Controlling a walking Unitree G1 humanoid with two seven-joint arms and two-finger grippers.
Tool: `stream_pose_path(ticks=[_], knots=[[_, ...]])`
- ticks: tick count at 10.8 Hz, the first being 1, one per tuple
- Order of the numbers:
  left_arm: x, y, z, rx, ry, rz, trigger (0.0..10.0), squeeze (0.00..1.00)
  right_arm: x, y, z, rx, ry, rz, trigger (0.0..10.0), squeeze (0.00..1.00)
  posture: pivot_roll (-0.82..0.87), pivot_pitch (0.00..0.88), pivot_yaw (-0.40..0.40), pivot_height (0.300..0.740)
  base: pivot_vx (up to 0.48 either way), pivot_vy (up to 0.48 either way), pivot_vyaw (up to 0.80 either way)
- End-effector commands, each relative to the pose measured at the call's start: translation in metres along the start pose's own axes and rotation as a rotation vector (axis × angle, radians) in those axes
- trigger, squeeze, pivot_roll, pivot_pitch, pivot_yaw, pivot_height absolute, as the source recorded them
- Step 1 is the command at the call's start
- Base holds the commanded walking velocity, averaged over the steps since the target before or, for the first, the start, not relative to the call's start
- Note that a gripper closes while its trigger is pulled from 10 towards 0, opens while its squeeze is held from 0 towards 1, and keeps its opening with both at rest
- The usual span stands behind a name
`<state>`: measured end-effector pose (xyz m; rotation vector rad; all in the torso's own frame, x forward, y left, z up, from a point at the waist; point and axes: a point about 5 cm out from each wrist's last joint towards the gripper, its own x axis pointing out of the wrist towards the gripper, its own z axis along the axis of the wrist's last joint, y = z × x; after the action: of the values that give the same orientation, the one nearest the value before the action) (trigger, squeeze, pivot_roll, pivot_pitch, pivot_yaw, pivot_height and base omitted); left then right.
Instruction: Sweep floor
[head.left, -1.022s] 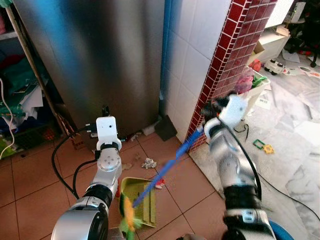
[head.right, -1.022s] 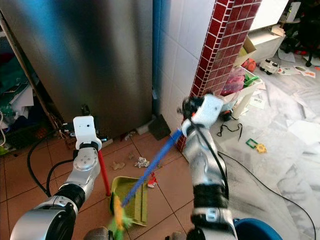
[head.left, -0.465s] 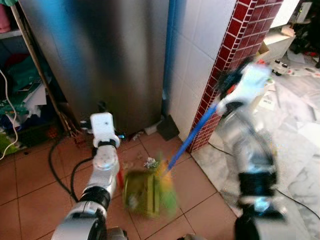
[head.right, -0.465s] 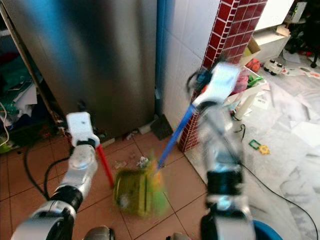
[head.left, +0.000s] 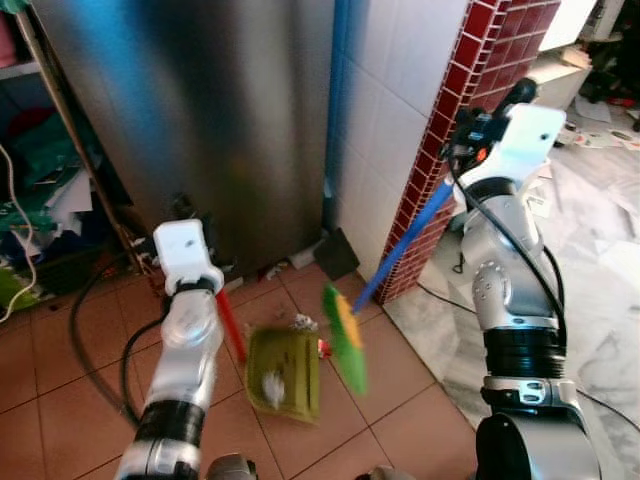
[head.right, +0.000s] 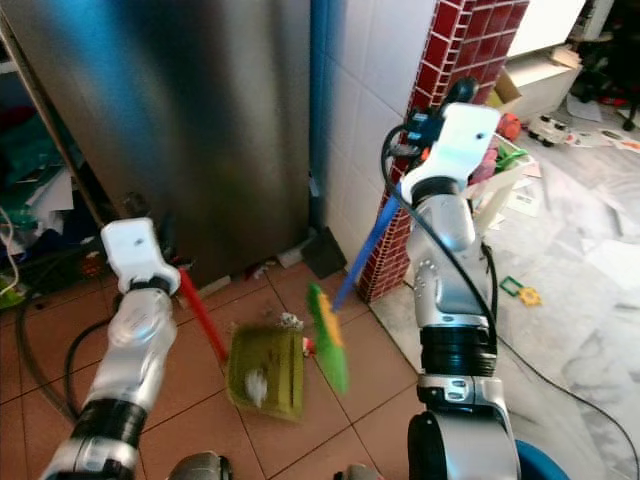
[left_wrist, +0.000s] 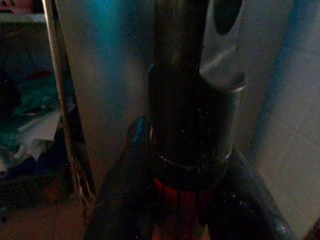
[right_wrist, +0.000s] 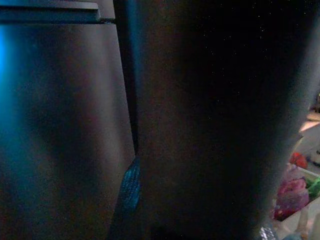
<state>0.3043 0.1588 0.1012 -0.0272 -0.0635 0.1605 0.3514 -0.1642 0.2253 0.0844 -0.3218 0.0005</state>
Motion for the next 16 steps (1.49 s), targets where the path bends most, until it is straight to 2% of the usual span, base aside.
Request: stream_pose_path(ticks=[1,2,4,6,7,10,16], knots=[[-0.003,-0.006,0.025,-0.014,-0.094,-0.06,10.0,0.0,-0.003,-0.006,0.002,-0.057,-0.059,-0.001,10.0,0.0,-0.06,0.0,0.037,0.74,0.0,0.0,0.0],[-0.008,-0.005,0.028,-0.033,-0.089,-0.087,10.0,0.0,-0.014,-0.012,-0.015,-0.087,-0.018,-0.021,10.0,0.0,-0.05,0.0,0.034,0.74,0.0,0.0,0.0],[-0.021,-0.004,0.032,-0.027,-0.093,-0.14,10.0,0.0,-0.047,-0.025,-0.049,-0.152,0.082,-0.045,10.0,0.0,-0.04,0.0,0.029,0.74,0.0,0.0,0.0],[-0.03,0.004,0.027,-0.024,-0.047,-0.116,10.0,0.0,-0.063,-0.029,-0.065,-0.145,0.127,-0.079,10.0,0.0,-0.05,0.0,0.036,0.74,0.0,0.0,0.0],[-0.033,0.001,0.027,-0.02,-0.038,-0.147,10.0,0.0,-0.067,-0.026,-0.07,-0.132,0.136,-0.084,10.0,0.0,-0.05,0.0,0.037,0.74,0.0,0.0,0.0],[-0.035,-0.011,0.029,-0.047,-0.027,-0.198,10.0,0.0,-0.066,-0.02,-0.073,-0.115,0.14,-0.057,10.0,0.0,-0.06,0.0,0.026,0.74,0.0,0.161,-0.79],[-0.033,-0.015,0.033,-0.059,-0.008,-0.236,10.0,0.0,-0.06,-0.023,-0.075,-0.115,0.153,-0.046,10.0,0.0,-0.08,0.0,0.036,0.74,0.0,0.346,-0.76]])
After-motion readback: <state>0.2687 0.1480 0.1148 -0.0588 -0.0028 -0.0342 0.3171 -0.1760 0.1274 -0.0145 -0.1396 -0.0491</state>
